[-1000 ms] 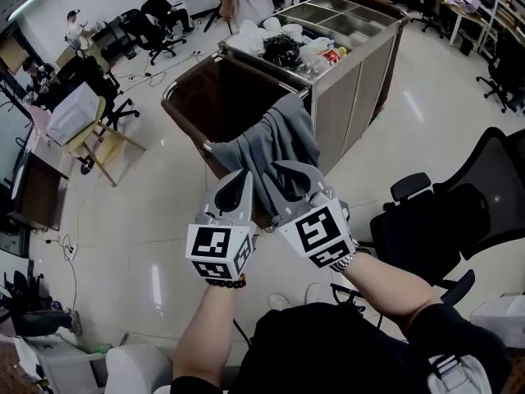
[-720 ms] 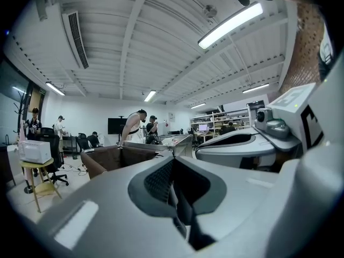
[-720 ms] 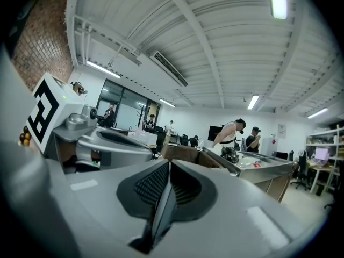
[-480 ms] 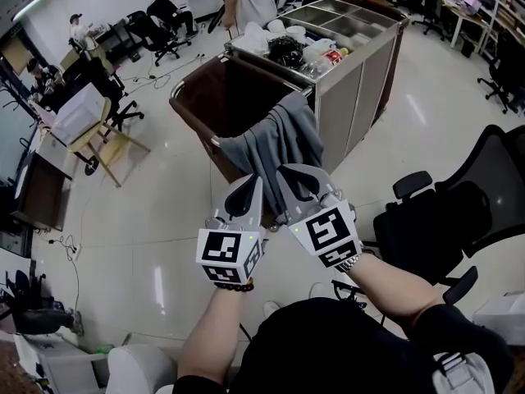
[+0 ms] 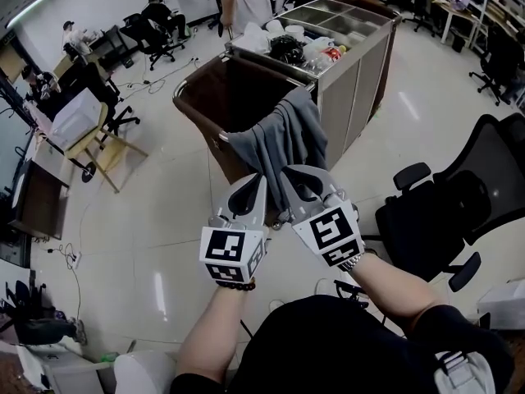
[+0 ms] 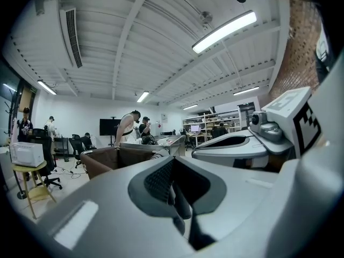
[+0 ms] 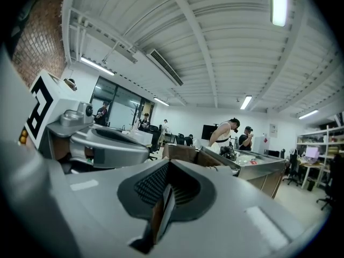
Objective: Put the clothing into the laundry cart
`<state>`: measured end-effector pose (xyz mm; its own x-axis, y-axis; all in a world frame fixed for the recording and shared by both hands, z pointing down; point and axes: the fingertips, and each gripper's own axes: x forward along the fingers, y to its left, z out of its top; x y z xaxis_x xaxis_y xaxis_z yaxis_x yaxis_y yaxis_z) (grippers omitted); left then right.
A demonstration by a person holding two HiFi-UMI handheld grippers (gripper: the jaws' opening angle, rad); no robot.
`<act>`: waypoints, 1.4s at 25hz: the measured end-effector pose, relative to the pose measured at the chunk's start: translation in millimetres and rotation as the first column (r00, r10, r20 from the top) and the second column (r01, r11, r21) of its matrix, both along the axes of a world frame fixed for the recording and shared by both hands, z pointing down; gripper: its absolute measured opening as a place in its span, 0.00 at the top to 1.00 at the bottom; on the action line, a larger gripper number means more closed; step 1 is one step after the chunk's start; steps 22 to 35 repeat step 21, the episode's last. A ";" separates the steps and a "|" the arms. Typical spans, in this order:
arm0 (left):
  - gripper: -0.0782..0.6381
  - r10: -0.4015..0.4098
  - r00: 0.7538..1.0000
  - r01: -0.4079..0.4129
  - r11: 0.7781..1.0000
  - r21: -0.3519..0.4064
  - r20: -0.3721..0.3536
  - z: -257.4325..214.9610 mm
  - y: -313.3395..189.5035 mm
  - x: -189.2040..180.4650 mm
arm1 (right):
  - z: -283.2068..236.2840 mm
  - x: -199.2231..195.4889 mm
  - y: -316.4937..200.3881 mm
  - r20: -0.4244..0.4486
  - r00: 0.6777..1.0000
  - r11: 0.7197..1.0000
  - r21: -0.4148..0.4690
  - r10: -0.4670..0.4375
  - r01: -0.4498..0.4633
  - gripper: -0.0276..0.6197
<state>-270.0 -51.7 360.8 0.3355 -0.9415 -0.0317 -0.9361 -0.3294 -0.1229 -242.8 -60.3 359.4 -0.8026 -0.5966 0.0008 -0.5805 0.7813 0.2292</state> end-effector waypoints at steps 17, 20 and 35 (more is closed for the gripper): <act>0.89 0.021 1.000 -0.021 1.000 -0.009 -0.012 5.8 7.3 -7.5 | 0.4 -4.3 10.3 -0.010 1.000 1.000 0.008 0.029 -0.029 0.96; 0.89 0.019 1.000 -0.019 1.000 -0.009 -0.011 6.3 6.3 -8.4 | 1.4 -4.5 9.8 -0.011 1.000 1.000 0.009 0.027 -0.027 0.96; 0.89 0.018 1.000 -0.019 1.000 -0.009 -0.011 6.4 6.1 -8.8 | 1.7 -4.7 9.8 -0.011 1.000 1.000 0.009 0.027 -0.027 0.96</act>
